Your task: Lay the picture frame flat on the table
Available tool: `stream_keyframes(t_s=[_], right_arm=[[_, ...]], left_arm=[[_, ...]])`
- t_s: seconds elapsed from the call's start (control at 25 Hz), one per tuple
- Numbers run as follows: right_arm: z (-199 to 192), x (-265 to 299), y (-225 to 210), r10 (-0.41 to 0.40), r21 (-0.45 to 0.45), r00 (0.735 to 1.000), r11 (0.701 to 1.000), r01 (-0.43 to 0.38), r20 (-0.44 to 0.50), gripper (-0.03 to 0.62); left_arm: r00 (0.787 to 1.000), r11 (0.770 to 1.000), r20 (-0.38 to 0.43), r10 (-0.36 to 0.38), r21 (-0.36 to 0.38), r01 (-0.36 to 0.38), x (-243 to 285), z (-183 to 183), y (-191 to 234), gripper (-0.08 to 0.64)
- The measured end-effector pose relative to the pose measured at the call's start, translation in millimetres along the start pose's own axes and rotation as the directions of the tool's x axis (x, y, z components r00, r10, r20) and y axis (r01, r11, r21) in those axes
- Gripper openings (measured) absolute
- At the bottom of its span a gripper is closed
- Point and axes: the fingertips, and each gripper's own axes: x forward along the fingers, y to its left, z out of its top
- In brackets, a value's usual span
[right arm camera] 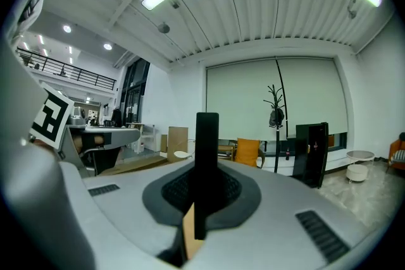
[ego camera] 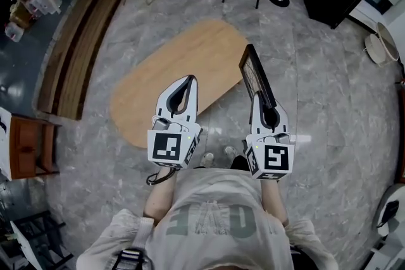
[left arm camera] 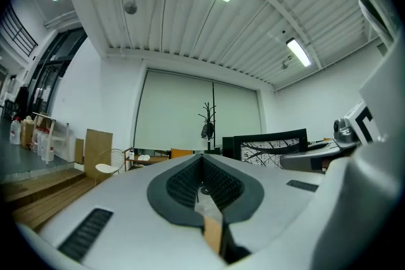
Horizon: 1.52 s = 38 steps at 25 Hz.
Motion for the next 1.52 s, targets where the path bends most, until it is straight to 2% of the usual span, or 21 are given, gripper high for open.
stream_keyframes(t_s=[0.48, 0.6, 0.8, 0.96, 1.2, 1.32, 1.44, 1.48, 1.52], right_arm=[[10, 26, -26, 0.109, -0.016, 0.994, 0.994, -0.108, 0.012, 0.02], [9, 35, -26, 0.141, 0.002, 0.99, 0.99, -0.141, 0.016, 0.02], [3, 56, -23, 0.256, 0.075, 0.966, 0.963, -0.257, 0.023, 0.02], [-16, 81, -15, 0.353, 0.161, 0.935, 0.922, -0.353, 0.031, 0.02], [-61, 109, 15, 0.446, 0.282, 0.894, 0.853, -0.44, 0.045, 0.021], [-96, 126, 23, 0.464, 0.413, 0.885, 0.798, -0.439, 0.045, 0.02], [-141, 145, 26, 0.468, 0.532, 0.883, 0.74, -0.412, 0.033, 0.021], [-156, 151, 23, 0.471, 0.576, 0.882, 0.711, -0.403, 0.036, 0.02], [-171, 157, 20, 0.476, 0.63, 0.878, 0.669, -0.394, 0.045, 0.02]], left_arm=[[0.995, 0.994, 0.007, 0.102, 0.024, -0.102, 15, 9, -8, 0.009], [0.993, 0.992, 0.008, 0.121, 0.036, -0.121, 18, 8, -3, 0.008], [0.985, 0.983, 0.0, 0.174, 0.059, -0.173, 24, -1, 3, 0.009], [0.97, 0.969, 0.002, 0.244, 0.038, -0.244, 24, -22, 11, 0.008], [0.943, 0.946, -0.072, 0.325, 0.022, -0.324, 5, -80, 34, 0.008], [0.936, 0.941, -0.099, 0.339, 0.02, -0.339, 4, -111, 45, 0.009], [0.938, 0.943, -0.096, 0.332, 0.003, -0.334, 13, -143, 54, 0.009], [0.938, 0.943, -0.1, 0.332, -0.004, -0.334, 19, -154, 55, 0.008], [0.937, 0.942, -0.107, 0.333, -0.012, -0.337, 25, -165, 55, 0.008]])
